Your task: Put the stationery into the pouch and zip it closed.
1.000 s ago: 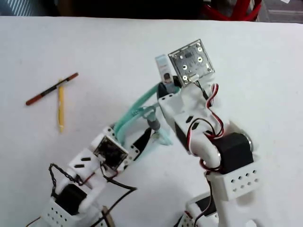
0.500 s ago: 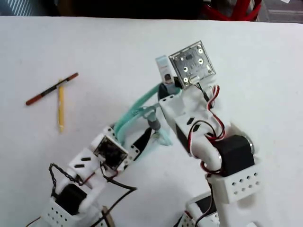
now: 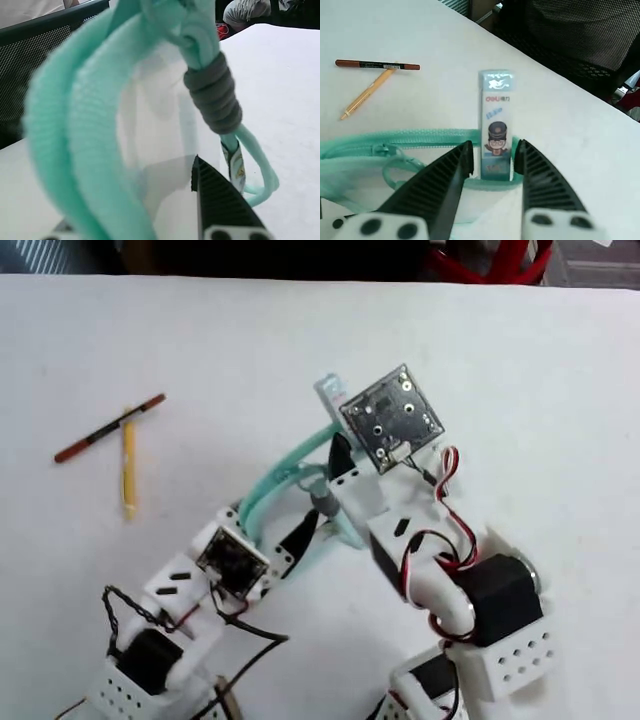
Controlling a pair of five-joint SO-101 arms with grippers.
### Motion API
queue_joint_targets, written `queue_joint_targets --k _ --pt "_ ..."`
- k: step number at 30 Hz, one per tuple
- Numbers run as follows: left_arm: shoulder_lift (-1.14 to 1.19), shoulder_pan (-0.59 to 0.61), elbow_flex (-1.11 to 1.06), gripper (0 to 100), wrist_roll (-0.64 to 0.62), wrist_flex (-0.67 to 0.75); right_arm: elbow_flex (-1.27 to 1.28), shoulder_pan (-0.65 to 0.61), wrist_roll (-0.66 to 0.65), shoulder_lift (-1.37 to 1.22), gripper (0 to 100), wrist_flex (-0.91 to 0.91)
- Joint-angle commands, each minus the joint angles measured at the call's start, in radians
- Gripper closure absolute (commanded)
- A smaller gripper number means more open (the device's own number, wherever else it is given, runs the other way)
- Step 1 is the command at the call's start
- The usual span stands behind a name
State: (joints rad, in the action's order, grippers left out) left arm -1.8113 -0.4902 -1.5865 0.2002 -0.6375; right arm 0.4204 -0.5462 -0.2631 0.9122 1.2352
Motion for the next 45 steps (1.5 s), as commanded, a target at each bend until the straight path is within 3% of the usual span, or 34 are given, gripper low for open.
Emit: queue_joint_targets --k 1,3,9,20,28,39,45 --pt "-0.010 0.018 0.023 84 -0.002 0.038 0.003 -0.054 -0.006 0.008 85.1 0.021" --pt "-0.010 0.019 0.023 84 -0.002 0.040 -0.005 -0.059 -0.011 0.019 85.1 0.041" --pt "-0.010 0.016 0.023 84 0.003 0.041 0.000 -0.058 -0.187 0.030 89.8 0.104" --pt "-0.010 0.019 0.023 84 0.000 0.037 -0.209 -0.050 -0.187 0.045 93.9 0.127" --pt "-0.010 0.016 0.023 84 0.003 0.037 -0.224 0.220 0.064 -0.081 96.9 -0.104" --pt "-0.010 0.015 0.018 84 0.006 0.038 -0.463 0.031 0.074 -0.259 97.9 -0.337" --pt "-0.010 0.015 0.018 84 0.006 0.037 -0.692 -0.027 0.080 -0.561 97.4 -0.289"
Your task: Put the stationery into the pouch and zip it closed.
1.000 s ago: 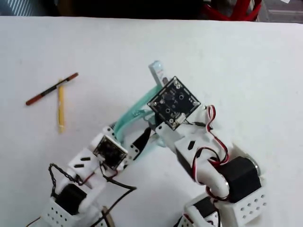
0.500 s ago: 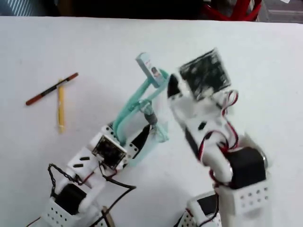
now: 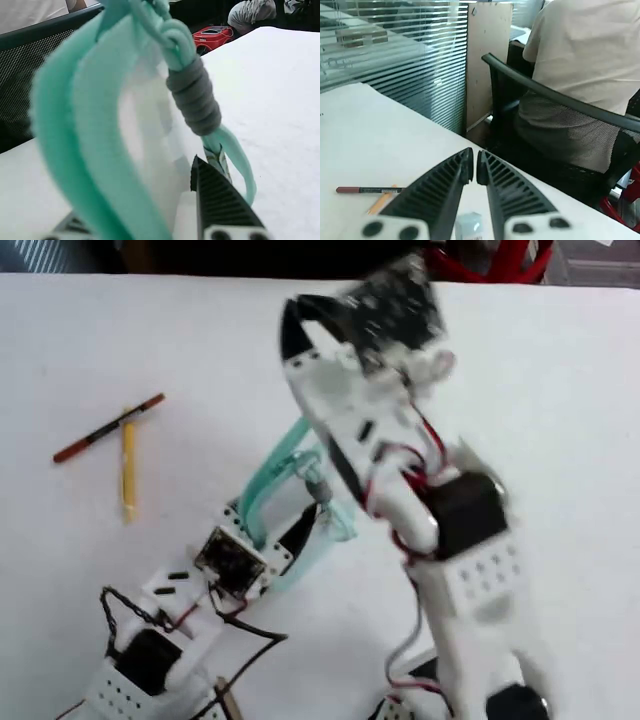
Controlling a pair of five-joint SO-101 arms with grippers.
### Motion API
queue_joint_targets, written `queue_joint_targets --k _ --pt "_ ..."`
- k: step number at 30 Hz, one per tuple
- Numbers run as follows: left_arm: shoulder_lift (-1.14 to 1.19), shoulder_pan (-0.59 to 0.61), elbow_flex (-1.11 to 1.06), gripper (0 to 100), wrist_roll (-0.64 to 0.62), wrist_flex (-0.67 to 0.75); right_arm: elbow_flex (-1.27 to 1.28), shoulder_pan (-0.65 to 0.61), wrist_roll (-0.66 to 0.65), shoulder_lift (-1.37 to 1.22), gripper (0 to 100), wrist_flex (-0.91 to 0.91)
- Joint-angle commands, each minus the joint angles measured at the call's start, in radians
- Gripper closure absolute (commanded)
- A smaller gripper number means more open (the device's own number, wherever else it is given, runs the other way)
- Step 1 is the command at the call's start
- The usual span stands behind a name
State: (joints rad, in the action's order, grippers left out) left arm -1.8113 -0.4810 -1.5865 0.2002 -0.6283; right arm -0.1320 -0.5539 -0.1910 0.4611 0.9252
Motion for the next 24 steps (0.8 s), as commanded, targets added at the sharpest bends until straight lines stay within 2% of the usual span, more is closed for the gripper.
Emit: queue_joint_targets --k 1,6,12,17,24 --pt "-0.010 0.005 0.018 84 0.006 0.028 -0.192 -0.019 0.008 -0.148 97.4 0.047" --pt "-0.010 0.005 0.017 84 0.006 0.032 -0.396 -0.012 0.002 -0.318 97.4 0.122" --pt "-0.010 0.005 0.017 84 0.006 0.032 -0.589 -0.005 -0.006 -0.453 97.4 0.337" --pt "-0.010 0.005 0.017 84 0.006 0.032 -0.667 0.051 -0.087 -0.481 97.8 0.483" --pt "-0.010 0.005 0.017 84 0.006 0.034 -0.710 0.091 -0.137 -0.461 97.8 0.638"
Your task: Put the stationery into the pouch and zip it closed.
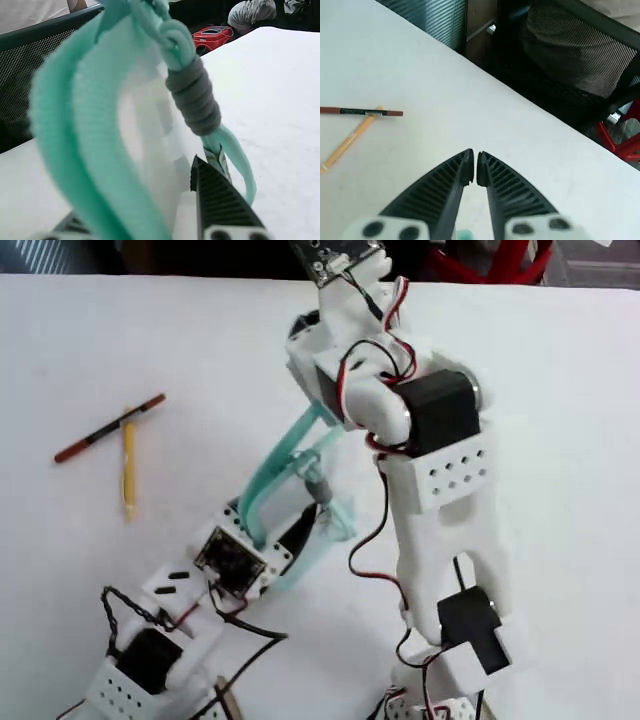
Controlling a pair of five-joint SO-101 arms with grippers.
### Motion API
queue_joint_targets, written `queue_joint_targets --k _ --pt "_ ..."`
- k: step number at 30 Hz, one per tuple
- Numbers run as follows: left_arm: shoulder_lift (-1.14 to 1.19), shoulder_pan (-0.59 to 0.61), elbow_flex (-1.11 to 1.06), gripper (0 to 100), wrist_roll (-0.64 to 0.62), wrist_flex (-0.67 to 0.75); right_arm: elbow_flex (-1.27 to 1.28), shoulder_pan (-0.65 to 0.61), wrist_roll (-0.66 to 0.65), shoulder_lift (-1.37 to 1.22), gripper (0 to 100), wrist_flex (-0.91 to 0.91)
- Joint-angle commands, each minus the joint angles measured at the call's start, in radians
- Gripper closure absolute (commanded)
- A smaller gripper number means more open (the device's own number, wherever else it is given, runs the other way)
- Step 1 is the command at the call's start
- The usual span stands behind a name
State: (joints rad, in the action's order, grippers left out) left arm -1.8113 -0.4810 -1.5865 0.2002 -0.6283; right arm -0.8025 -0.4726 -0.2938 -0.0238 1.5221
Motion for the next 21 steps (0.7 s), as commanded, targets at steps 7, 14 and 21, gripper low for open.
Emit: queue_joint_targets --k 7,14,21 --pt "-0.010 0.005 0.015 85 0.006 0.034 -0.072 -0.001 -0.044 0.053 97.8 0.054" --pt "-0.010 0.005 0.014 85 0.006 0.034 -0.083 -0.005 0.002 0.058 97.8 -0.064" --pt "-0.010 0.005 0.014 85 0.006 0.034 -0.052 -0.081 0.068 -0.035 97.4 -0.151"
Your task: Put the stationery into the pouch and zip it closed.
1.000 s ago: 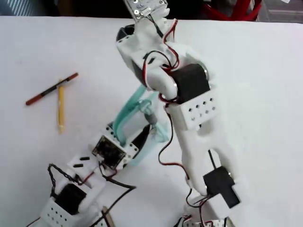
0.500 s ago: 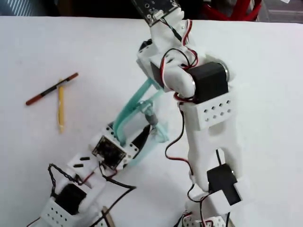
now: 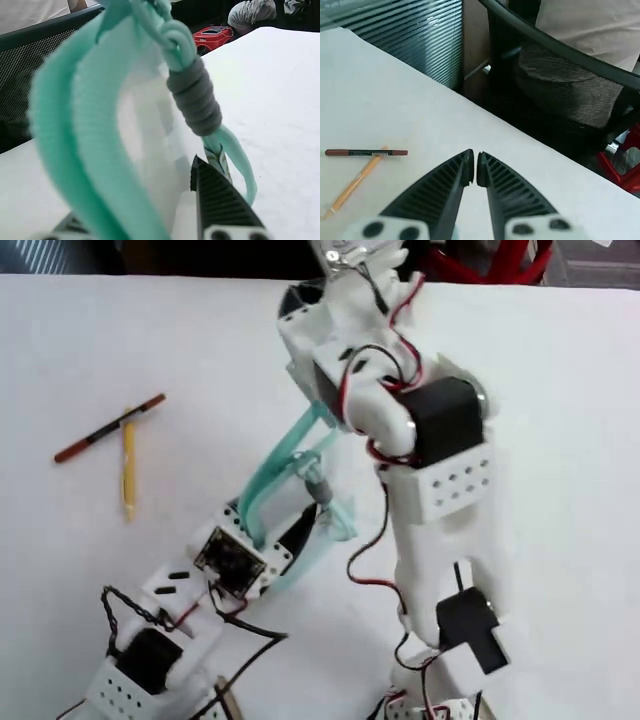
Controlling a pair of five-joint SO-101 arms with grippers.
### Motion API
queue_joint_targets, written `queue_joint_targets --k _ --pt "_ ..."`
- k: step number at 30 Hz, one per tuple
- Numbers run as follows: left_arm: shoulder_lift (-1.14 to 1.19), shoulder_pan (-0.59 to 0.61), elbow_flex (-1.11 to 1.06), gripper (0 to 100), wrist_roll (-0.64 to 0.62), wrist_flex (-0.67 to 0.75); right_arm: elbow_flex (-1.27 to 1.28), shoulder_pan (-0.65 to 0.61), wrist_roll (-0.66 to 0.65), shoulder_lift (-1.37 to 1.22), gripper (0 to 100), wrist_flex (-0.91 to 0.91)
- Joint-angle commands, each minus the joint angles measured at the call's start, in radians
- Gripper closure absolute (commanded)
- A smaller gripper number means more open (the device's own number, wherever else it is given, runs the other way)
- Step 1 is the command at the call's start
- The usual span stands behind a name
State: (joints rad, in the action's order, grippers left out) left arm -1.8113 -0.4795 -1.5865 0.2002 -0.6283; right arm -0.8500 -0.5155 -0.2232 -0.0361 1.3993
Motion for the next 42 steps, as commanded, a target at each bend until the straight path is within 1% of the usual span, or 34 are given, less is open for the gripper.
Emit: queue_joint_targets --k 1,4,8,14,23,31,36,42 --pt "-0.010 0.004 0.014 85 0.006 0.034 -0.003 -0.047 -0.021 -0.036 97.6 -0.025" --pt "-0.010 0.004 0.014 85 0.006 0.034 -0.005 -0.047 -0.060 -0.061 97.8 0.016" --pt "-0.010 0.005 0.017 85 0.008 0.034 -0.006 -0.033 -0.066 -0.050 97.8 0.117" --pt "-0.010 0.005 0.017 85 0.008 0.034 0.003 0.025 -0.100 0.015 97.8 0.153" --pt "-0.010 0.007 0.014 85 0.008 0.034 -0.006 0.027 -0.109 0.113 97.8 0.308" --pt "-0.010 0.007 0.014 85 0.006 0.034 0.008 0.025 -0.109 0.219 97.8 0.318" --pt "-0.010 0.005 0.014 85 0.006 0.034 0.072 0.024 -0.109 0.234 97.8 0.311" --pt "-0.010 0.005 0.014 85 0.006 0.034 0.091 -0.027 -0.100 0.213 97.8 0.165"
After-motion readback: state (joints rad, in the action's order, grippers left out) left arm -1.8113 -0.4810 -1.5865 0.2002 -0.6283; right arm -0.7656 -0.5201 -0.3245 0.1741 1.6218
